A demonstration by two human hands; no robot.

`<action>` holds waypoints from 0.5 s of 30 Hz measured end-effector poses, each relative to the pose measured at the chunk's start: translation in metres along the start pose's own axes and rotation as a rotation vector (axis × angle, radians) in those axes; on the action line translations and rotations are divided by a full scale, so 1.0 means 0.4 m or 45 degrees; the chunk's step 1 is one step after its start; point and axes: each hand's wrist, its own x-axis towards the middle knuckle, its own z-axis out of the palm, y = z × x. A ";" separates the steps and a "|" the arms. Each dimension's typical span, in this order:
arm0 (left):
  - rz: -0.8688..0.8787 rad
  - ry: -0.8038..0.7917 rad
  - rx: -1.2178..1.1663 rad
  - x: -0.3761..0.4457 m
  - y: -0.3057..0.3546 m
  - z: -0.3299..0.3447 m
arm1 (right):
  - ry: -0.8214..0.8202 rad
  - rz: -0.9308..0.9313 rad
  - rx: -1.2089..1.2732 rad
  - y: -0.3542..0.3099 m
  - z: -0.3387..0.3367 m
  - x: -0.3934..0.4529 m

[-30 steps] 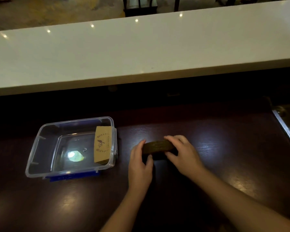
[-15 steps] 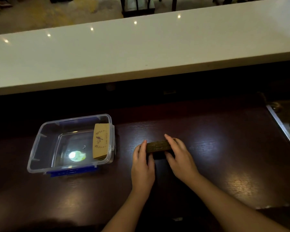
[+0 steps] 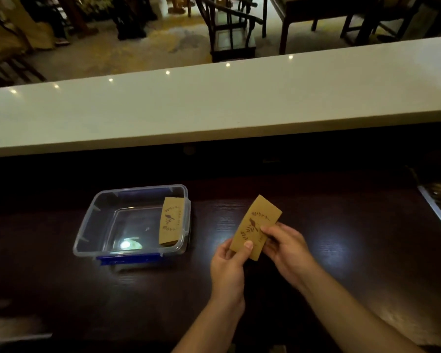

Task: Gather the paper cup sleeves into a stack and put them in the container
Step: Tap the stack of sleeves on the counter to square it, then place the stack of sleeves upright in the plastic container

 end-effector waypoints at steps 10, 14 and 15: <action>-0.119 -0.362 0.269 0.029 0.119 -0.057 | -0.105 0.045 -0.342 -0.023 0.042 0.005; -0.140 -0.439 0.453 0.065 0.197 -0.104 | -0.169 0.064 -0.366 -0.025 0.103 0.013; -0.139 -0.443 0.462 0.071 0.210 -0.118 | -0.185 0.074 -0.360 -0.023 0.124 0.014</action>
